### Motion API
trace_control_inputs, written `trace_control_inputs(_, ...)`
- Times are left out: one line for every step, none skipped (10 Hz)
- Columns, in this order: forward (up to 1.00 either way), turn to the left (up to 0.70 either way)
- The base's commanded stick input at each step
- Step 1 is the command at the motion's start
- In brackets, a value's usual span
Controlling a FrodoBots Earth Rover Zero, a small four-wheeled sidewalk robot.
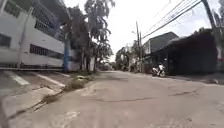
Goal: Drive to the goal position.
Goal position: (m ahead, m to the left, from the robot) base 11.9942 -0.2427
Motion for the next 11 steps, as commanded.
trace_control_inputs(0.85,0.00)
trace_control_inputs(0.85,0.00)
trace_control_inputs(0.85,-0.10)
trace_control_inputs(0.85,-0.25)
trace_control_inputs(0.85,-0.34)
trace_control_inputs(0.85,-0.17)
trace_control_inputs(0.85,0.00)
trace_control_inputs(0.85,0.00)
trace_control_inputs(0.85,0.00)
trace_control_inputs(0.85,0.00)
trace_control_inputs(0.85,0.00)
